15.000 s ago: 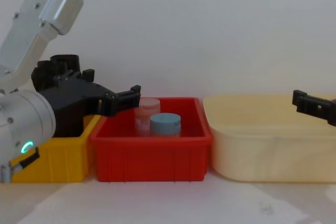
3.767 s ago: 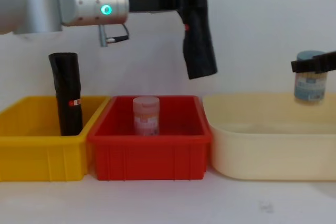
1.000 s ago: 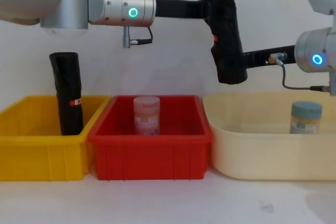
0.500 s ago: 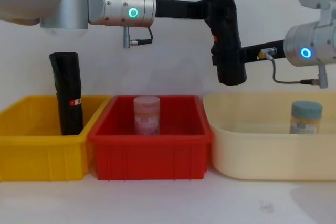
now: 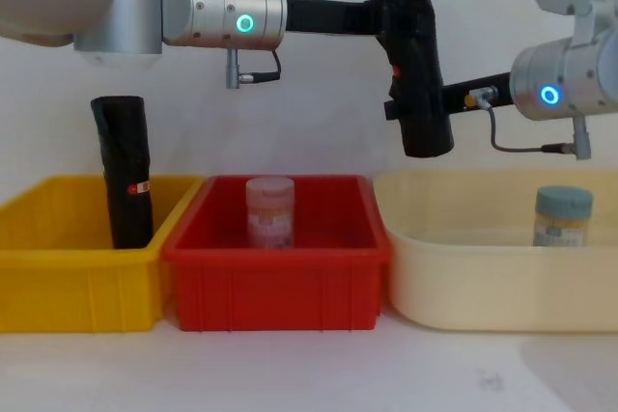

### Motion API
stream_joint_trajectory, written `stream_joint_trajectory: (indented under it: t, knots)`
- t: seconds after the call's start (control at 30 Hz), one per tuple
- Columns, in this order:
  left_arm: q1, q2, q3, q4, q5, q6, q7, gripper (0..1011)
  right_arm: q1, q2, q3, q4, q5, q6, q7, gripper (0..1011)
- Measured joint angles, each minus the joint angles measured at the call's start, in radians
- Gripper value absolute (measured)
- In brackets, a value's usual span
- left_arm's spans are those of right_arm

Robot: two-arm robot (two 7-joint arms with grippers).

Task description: Pick up the garbage bag with the one hand and transfer it to the other hand.

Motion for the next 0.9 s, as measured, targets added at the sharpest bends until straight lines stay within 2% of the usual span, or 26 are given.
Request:
stream_joint_trajectory:
  t: [0.27,0.43,0.9]
  knots:
    - [0.000,0.000,0.000,0.000,0.000,0.000,0.000,386,0.005,-0.004,-0.001,0.008,-0.002,0.001,0.002,659]
    - [0.000,0.000,0.000,0.000,0.000,0.000,0.000,386,0.007,-0.005,-0.001,0.010,-0.003,0.001,0.002,562]
    - [0.000,0.000,0.000,0.000,0.000,0.000,0.000,386,0.009,-0.007,-0.002,0.014,-0.005,0.001,0.002,562]
